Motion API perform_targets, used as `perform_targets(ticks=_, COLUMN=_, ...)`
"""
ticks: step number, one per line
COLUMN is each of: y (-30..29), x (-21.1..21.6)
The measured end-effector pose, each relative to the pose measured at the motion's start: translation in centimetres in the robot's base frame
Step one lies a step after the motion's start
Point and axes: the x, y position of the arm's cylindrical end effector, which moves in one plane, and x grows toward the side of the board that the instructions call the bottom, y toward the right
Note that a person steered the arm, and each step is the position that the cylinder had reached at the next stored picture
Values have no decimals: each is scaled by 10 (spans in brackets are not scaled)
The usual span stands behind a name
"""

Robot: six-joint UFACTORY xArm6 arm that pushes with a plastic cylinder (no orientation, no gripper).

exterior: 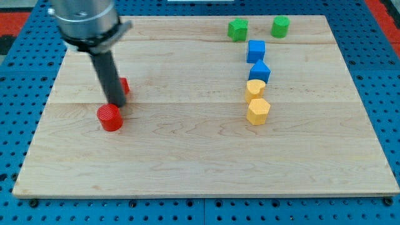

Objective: Push the red star left to the green star

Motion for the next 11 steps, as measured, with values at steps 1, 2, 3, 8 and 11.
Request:
perform_targets(ticks=1, y=7, x=-43)
perform_targets(ticks=2, y=15, x=-104)
perform_targets(ticks=3, y=1, x=-120)
perform_targets(ticks=8, y=22, x=-120)
perform_targets(ticks=11, y=111, x=-184)
